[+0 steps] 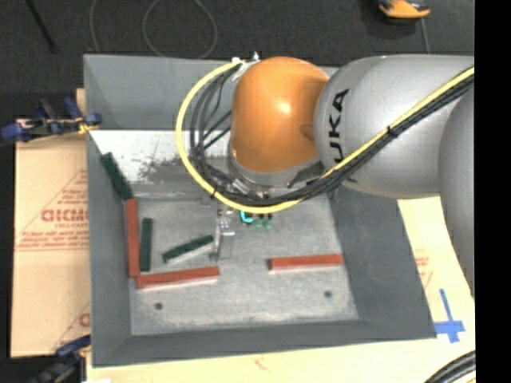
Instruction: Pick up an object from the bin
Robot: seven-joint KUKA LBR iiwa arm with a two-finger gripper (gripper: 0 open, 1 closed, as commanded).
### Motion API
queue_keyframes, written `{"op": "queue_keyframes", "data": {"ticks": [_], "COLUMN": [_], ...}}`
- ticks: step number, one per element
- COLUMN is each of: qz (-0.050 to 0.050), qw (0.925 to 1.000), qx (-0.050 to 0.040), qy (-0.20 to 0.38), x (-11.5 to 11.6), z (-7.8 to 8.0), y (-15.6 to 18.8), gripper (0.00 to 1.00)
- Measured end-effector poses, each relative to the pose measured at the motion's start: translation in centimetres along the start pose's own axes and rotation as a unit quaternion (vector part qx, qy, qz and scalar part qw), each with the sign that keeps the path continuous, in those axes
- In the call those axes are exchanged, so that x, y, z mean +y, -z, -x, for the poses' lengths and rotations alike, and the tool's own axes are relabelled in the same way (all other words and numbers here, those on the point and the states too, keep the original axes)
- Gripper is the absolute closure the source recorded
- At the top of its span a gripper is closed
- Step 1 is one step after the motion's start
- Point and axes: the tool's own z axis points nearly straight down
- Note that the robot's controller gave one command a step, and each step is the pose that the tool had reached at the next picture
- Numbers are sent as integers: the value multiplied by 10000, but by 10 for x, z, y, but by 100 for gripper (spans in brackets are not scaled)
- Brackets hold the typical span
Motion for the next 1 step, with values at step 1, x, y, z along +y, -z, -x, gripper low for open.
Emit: {"op": "queue_keyframes", "data": {"ticks": [1], "qz": [-2], "qw": [9923], "qx": [-32], "qy": [1236], "x": [49], "z": [-29], "y": [-149], "gripper": [0]}}
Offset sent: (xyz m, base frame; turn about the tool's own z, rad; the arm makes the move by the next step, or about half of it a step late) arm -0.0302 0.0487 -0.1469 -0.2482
